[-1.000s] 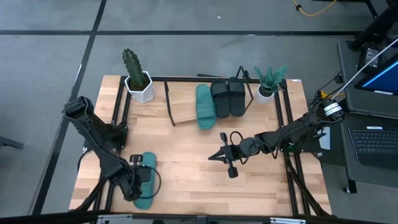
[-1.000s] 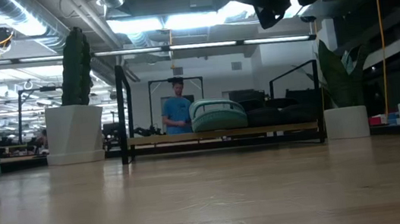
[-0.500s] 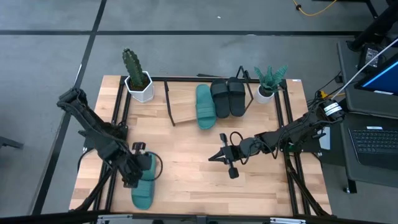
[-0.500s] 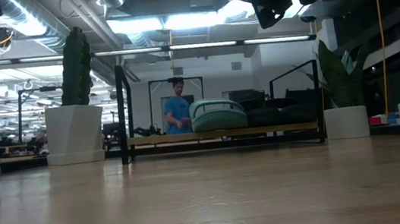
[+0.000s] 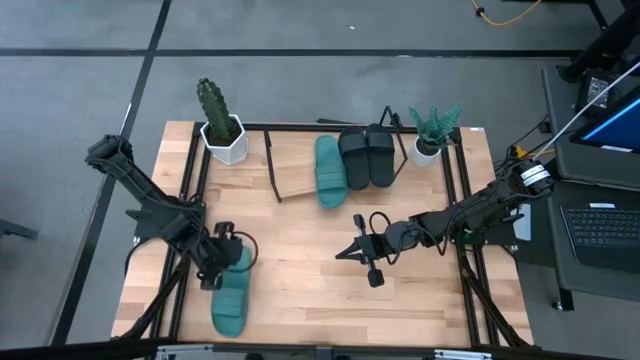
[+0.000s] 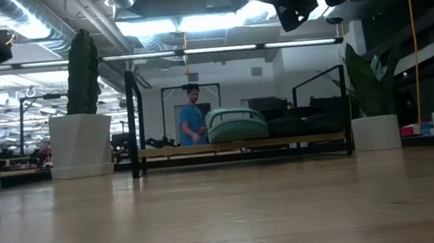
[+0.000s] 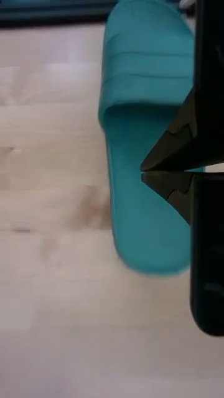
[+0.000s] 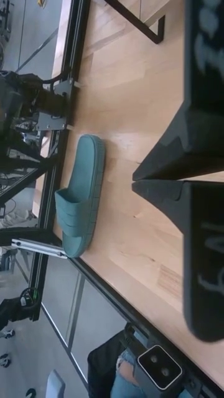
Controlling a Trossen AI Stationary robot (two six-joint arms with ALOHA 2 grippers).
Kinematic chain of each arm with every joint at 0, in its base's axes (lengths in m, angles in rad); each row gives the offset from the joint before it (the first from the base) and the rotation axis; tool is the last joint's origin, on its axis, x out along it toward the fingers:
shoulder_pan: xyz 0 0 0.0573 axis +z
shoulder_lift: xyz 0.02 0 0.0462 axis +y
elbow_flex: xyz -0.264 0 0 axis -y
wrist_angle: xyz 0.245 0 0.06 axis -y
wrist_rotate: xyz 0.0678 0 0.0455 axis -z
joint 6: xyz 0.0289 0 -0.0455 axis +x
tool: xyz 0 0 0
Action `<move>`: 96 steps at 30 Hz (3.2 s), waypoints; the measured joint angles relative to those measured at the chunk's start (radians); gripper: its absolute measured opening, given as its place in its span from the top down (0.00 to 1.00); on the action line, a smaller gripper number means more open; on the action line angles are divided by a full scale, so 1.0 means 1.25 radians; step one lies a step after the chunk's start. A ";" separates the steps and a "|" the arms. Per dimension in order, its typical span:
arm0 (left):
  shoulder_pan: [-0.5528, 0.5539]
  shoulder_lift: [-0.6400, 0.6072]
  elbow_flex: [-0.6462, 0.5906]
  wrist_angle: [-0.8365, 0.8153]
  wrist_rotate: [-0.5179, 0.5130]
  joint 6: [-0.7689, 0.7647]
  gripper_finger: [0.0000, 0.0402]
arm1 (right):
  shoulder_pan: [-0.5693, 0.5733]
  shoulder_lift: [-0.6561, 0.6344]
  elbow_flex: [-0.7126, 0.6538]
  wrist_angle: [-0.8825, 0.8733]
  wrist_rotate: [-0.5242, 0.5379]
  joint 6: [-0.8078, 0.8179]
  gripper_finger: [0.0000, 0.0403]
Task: Pick and place slides into the shelf
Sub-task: Put the dark green slide on the shelf
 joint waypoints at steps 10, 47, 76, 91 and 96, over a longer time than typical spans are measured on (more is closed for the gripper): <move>0.024 0.000 -0.009 0.015 -0.047 -0.001 0.97 | 0.000 0.000 0.000 0.000 0.000 0.002 0.99; 0.024 0.001 -0.009 0.019 -0.081 -0.052 0.53 | 0.000 0.000 0.000 0.000 0.000 0.002 0.97; -0.074 0.055 -0.009 0.116 0.067 -0.280 0.54 | 0.000 0.000 0.000 0.000 0.000 0.003 0.97; -0.074 0.170 -0.009 0.165 0.198 -0.279 0.54 | 0.000 0.000 0.000 0.000 0.000 0.005 0.97; -0.074 0.177 -0.009 0.171 0.202 -0.279 0.54 | 0.000 0.000 0.000 0.000 0.000 0.006 0.97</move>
